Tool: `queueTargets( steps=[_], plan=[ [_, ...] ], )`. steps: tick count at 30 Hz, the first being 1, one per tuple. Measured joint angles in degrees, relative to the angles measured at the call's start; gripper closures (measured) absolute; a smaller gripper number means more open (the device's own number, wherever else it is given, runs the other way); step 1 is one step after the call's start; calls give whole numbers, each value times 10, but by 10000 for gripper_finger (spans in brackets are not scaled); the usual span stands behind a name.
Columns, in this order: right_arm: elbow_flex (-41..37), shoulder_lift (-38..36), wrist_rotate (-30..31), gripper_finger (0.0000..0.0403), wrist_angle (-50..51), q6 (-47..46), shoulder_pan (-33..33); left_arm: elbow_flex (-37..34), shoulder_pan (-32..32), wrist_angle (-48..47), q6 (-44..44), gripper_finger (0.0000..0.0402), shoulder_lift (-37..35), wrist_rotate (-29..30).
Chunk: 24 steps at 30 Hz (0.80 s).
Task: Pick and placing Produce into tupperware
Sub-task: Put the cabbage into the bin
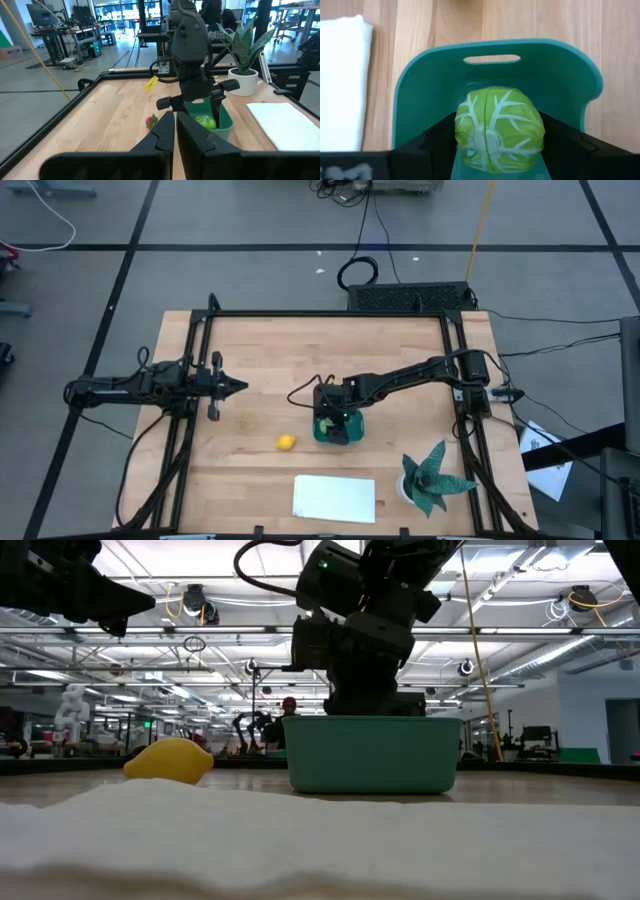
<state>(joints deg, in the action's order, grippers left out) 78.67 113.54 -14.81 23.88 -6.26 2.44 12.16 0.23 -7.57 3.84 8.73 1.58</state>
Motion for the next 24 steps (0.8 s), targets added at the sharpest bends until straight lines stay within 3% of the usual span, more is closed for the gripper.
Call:
queueTargets(
  steps=[13,24],
  plan=[
    [0,0,-1,174,3,100,3,0,0,-4,0,378,0,0],
    [0,0,-3,174,4,94,3,0,0,-4,0,378,0,0]
  ],
)
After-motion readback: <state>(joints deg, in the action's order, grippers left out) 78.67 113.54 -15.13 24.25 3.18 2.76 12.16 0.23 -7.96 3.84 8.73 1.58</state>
